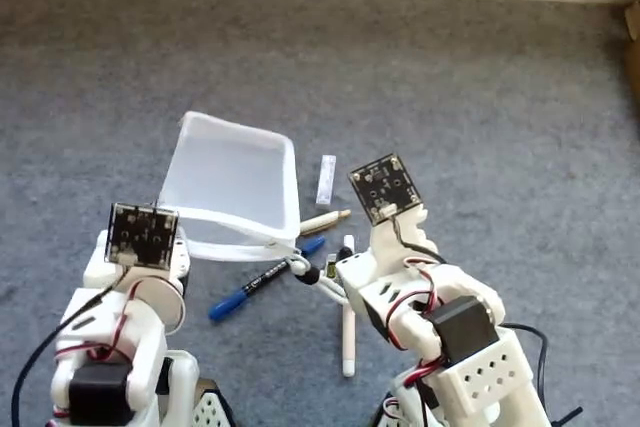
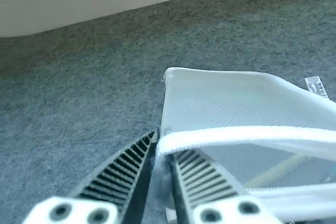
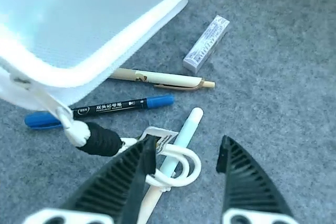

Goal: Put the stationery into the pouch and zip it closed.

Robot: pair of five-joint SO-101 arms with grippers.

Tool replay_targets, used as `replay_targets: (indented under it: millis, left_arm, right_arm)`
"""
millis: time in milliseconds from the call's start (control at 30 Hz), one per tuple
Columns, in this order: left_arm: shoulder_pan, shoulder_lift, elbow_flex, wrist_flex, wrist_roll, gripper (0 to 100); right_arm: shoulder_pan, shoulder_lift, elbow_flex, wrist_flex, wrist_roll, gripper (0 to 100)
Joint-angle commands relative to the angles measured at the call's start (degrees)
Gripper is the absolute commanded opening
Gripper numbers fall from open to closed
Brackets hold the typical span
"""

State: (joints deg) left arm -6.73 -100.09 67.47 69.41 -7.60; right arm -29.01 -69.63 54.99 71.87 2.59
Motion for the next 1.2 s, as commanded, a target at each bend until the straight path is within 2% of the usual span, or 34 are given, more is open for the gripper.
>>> replay_targets:
  millis: [0, 200, 400, 733, 800, 933, 1167]
  left_arm:
    - [-0.84, 13.85, -9.98, 0.09, 0.88, 1]
    - [-4.62, 29.67, -24.04, 4.4, 5.98, 1]
    - [-9.89, 37.58, -33.01, 9.05, 8.62, 1]
    - [-14.64, 41.89, -36.09, 9.41, 16.09, 1]
    - [-14.64, 43.12, -36.18, 9.41, 16.18, 1]
    - [-14.64, 45.85, -35.82, 9.05, 16.18, 1]
    - [-14.46, 48.57, -36.0, 8.97, 16.18, 1]
  right_arm:
    - [2.07, -1.1, -3.56, -1.63, -0.62, 18.4]
    - [2.15, -1.1, -3.56, -1.63, -0.7, 18.4]
    - [2.15, -1.1, -3.56, -1.63, -4.4, 18.3]
    - [2.15, -1.01, -3.56, -1.63, -4.57, 18.3]
    - [2.15, -1.01, -2.86, -1.89, -4.57, 18.3]
    - [1.98, -1.01, 3.21, -8.66, -4.57, 14.8]
    - [1.89, 1.27, 6.37, -9.63, -4.57, 12.8]
